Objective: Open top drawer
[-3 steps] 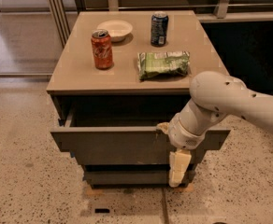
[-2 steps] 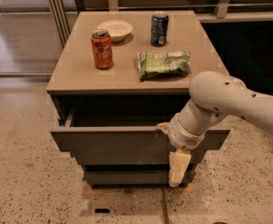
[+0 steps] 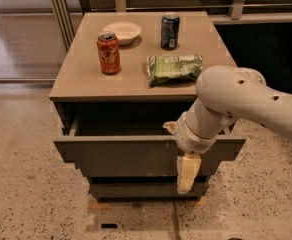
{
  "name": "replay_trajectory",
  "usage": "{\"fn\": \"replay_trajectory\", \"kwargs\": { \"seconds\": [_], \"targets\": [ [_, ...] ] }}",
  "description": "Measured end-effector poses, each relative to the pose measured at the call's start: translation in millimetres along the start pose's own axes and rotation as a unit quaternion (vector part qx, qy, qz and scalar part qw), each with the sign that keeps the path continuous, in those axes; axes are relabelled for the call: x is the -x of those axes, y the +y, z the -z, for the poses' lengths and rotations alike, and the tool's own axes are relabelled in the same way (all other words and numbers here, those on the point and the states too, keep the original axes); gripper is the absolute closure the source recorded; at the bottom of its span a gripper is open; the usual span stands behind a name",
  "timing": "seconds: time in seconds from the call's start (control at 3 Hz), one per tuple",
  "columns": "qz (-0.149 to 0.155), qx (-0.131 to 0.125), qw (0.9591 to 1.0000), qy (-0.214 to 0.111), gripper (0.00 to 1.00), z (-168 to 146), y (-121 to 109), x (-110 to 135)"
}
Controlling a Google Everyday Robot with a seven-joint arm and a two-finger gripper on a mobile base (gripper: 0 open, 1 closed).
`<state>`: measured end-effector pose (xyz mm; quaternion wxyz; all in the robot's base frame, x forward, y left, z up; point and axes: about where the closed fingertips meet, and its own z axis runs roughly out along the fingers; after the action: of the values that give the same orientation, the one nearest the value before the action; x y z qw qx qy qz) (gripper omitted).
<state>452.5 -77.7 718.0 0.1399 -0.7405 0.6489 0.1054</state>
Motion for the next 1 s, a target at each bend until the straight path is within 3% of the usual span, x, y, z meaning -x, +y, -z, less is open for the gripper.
{"fn": "replay_trajectory", "kwargs": {
  "seconds": [0.67, 1.0],
  "targets": [
    [0.027, -0.052, 0.9983, 0.004, 0.0, -4.7, -23.3, -6.1],
    [0.042, -0.061, 0.9973, -0.001, 0.0, -20.0, -38.0, -11.5]
  ]
}}
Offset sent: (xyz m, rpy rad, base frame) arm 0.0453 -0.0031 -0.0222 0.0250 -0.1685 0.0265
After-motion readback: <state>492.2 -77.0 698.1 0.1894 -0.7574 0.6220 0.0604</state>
